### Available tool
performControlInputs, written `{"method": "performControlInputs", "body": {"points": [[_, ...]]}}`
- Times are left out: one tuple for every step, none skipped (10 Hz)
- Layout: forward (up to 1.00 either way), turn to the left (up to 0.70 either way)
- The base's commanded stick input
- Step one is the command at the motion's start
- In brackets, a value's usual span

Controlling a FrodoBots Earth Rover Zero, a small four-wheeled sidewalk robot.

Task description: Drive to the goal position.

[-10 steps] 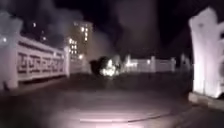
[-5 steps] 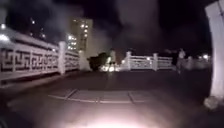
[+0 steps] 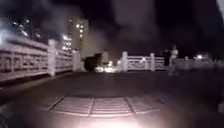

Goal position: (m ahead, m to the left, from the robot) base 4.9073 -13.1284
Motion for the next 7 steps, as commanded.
{"method": "performControlInputs", "body": {"points": [[0.70, -0.14], [0.70, -0.14], [0.70, -0.14], [0.70, -0.14], [0.70, -0.14], [0.70, -0.14], [0.70, -0.14]]}}
